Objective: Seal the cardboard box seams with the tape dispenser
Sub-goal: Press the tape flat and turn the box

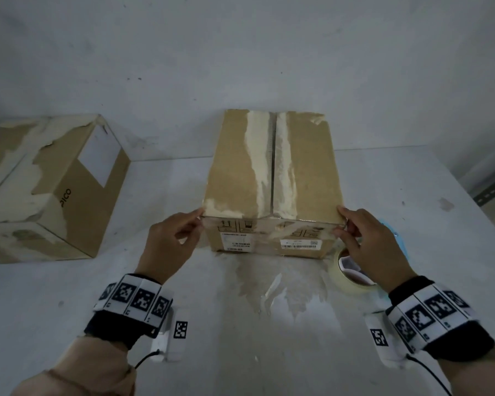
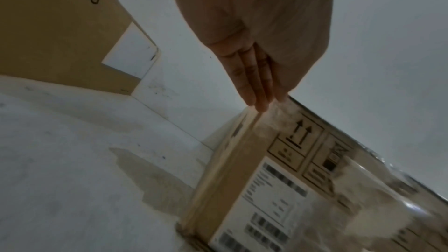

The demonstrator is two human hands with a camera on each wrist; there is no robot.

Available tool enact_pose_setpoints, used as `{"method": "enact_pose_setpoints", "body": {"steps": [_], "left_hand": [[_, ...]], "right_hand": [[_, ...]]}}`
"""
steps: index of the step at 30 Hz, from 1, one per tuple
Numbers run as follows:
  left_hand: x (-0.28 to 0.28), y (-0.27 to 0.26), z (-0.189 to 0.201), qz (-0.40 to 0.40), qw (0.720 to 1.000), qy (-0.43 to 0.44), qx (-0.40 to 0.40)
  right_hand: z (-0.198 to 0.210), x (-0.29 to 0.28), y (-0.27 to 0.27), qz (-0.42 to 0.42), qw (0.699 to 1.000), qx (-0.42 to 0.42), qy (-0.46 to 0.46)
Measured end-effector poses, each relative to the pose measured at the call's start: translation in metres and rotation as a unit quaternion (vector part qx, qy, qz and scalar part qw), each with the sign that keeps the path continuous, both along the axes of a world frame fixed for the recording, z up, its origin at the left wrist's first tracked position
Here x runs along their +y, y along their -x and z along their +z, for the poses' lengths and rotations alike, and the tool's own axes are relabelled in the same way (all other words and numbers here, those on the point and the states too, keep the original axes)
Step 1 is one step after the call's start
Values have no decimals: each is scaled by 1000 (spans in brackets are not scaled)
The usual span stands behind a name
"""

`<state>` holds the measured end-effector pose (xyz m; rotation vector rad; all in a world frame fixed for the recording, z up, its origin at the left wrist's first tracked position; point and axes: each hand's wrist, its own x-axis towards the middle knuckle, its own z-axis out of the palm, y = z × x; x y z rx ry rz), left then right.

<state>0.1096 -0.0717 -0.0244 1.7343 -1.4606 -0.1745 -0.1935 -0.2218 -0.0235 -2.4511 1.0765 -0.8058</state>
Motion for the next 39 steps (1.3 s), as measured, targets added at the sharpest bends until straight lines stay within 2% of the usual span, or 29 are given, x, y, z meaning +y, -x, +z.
{"method": "enact_pose_setpoints", "body": {"steps": [6, 9, 13, 15, 18, 23, 25, 28, 32, 39], "left_hand": [[-16, -17, 12, 0, 999, -38, -9], [-24, -18, 12, -34, 998, -49, -37], [-33, -20, 11, -19, 998, -55, 18], [-37, -21, 15, -16, 996, -77, 31], [-41, -26, 16, -49, 993, -103, -2], [-41, -28, 15, -61, 993, -99, -26], [-40, -27, 14, -61, 993, -93, -41], [-40, -27, 13, -61, 992, -88, -65], [-40, -25, 15, -56, 991, -86, -85], [-38, -23, 17, -55, 990, -84, -103]], "right_hand": [[-1, -5, 4, -11, 998, 51, 22], [-3, -7, 5, -6, 997, 62, 39], [0, -12, 3, 29, 998, 24, 42], [2, -17, 4, 39, 999, 13, 11], [4, -24, 8, 50, 997, 10, -60], [16, -27, 21, 73, 980, 25, -184], [16, -29, 21, 92, 986, 37, -133], [11, -40, 15, 103, 994, 12, 20], [13, -48, 6, 153, 974, 49, 161], [9, -56, 7, 202, 946, 102, 232]]}}
